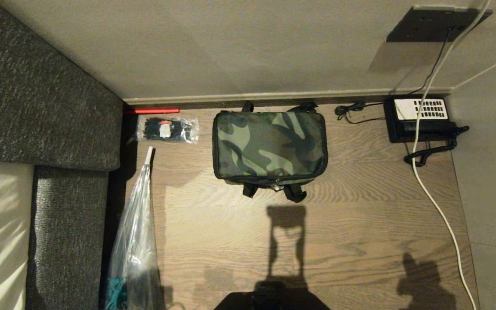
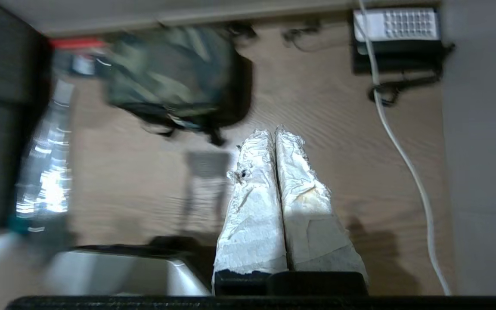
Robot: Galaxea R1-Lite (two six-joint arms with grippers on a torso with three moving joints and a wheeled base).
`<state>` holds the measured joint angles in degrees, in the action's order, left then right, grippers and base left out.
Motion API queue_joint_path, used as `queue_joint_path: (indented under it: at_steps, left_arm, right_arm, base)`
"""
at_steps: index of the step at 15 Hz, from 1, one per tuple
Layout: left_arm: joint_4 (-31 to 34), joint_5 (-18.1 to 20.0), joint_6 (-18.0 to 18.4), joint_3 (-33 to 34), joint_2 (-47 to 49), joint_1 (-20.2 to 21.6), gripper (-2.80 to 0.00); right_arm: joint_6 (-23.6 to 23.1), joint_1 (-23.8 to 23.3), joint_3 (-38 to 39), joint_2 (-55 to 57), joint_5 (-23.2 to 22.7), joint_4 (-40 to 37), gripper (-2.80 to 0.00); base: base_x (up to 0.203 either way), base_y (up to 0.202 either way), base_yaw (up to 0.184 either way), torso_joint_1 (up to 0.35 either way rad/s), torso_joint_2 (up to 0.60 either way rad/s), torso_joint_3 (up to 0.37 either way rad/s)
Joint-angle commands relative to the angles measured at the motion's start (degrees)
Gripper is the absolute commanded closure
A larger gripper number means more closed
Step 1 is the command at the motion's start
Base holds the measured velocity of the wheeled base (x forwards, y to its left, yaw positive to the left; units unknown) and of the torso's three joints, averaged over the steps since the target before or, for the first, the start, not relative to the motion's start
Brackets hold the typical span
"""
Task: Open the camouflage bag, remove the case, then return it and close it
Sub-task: Open the top of the storage box
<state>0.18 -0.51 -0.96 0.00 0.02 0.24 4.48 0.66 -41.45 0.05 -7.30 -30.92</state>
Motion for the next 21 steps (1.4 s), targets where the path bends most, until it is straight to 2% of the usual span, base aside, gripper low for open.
queue_joint_path:
  at_steps: [1,3,4,6,8,10,11,12,13,15,17,19,21]
  left_arm:
    - [0.0,0.0,0.0,0.2,-0.1,0.0,0.0]
    - [0.0,0.0,0.0,0.2,-0.1,0.0,0.0]
    - [0.0,0.0,-0.1,0.2,-0.1,0.0,0.0]
    - [-0.1,0.0,0.0,0.2,-0.1,0.0,0.0]
    - [0.0,0.0,0.0,0.2,-0.1,0.0,0.0]
    - [0.0,0.0,0.0,0.2,-0.1,0.0,0.0]
    - [0.0,0.0,0.0,0.2,-0.1,0.0,0.0]
    - [0.0,0.0,0.0,0.2,-0.1,0.0,0.0]
    - [0.0,0.0,0.0,0.2,-0.1,0.0,0.0]
    - [-0.1,0.0,0.0,0.2,-0.1,0.0,0.0]
    - [0.0,0.0,0.0,0.2,-0.1,0.0,0.0]
    - [0.0,0.0,0.0,0.2,-0.1,0.0,0.0]
    - [0.0,0.0,0.0,0.2,-0.1,0.0,0.0]
  right_arm:
    - [1.4,0.0,-8.3,0.0,-4.6,-8.0,0.0]
    - [3.9,0.0,-4.4,3.6,-11.8,-14.5,0.0]
    - [6.4,0.1,-3.6,7.4,-12.4,-13.9,0.0]
    - [10.5,0.3,-5.8,21.2,-13.3,-10.6,0.0]
    - [9.9,0.4,-6.0,40.2,-13.9,-5.8,0.0]
    - [8.6,0.4,-4.0,57.0,-13.8,2.2,0.0]
    - [8.4,0.4,-2.1,63.6,-13.7,8.2,0.0]
    - [8.1,0.7,-0.1,69.8,-13.6,17.6,0.0]
    - [8.1,2.0,1.7,75.5,-13.5,30.4,0.0]
    - [8.5,5.7,4.8,84.9,-13.0,52.2,0.0]
    - [9.4,11.1,6.8,92.8,-10.7,68.2,0.0]
    - [9.8,19.2,7.3,100.2,-2.9,80.6,0.0]
    - [9.7,25.3,7.0,107.2,8.1,85.6,0.0]
  base:
    - [0.0,0.0,0.0,0.0,0.0,0.0]
    - [0.0,0.0,0.0,0.0,0.0,0.0]
    - [0.0,0.0,0.0,0.0,0.0,0.0]
    - [0.0,0.0,0.0,0.0,0.0,0.0]
    - [0.0,0.0,0.0,0.0,0.0,0.0]
    - [0.0,0.0,0.0,0.0,0.0,0.0]
    - [0.0,0.0,0.0,0.0,0.0,0.0]
    - [0.0,0.0,0.0,0.0,0.0,0.0]
    - [0.0,0.0,0.0,0.0,0.0,0.0]
    - [0.0,0.0,0.0,0.0,0.0,0.0]
    - [0.0,0.0,0.0,0.0,0.0,0.0]
    - [0.0,0.0,0.0,0.0,0.0,0.0]
    - [0.0,0.0,0.0,0.0,0.0,0.0]
